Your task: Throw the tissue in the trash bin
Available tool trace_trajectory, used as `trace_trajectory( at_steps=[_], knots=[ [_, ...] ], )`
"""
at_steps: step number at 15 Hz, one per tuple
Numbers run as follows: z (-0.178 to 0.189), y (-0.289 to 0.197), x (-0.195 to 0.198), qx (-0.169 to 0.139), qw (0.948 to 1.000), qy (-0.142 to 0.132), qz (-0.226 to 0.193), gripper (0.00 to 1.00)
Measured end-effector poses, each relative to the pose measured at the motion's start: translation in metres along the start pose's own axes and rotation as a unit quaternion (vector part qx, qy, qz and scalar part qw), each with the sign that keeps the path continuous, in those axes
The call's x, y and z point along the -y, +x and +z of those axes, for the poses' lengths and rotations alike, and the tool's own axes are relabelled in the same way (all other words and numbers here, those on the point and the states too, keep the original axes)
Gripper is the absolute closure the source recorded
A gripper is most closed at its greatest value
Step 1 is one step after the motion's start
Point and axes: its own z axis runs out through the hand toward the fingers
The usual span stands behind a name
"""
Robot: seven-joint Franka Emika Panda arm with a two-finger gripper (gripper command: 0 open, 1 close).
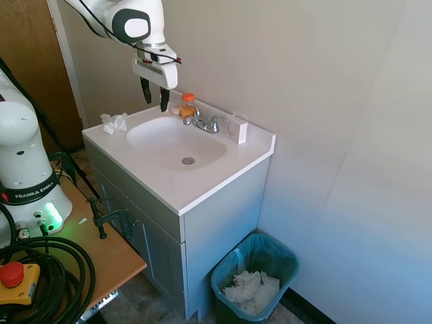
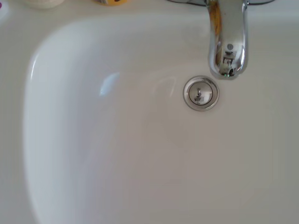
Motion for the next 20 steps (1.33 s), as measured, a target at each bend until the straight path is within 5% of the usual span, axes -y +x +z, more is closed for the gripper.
trace_trajectory(
  at_steps=[5, 12, 20],
  knots=[
    [0.000, -0.017, 0.032, -0.024, 0.9992, -0.006, -0.030, 0.00],
    [0.055, -0.137, 0.132, -0.073, 0.9886, -0.058, -0.119, 0.00],
    [0.123, -0.194, 0.132, -0.063, 0.9826, -0.108, -0.137, 0.00]
  ],
)
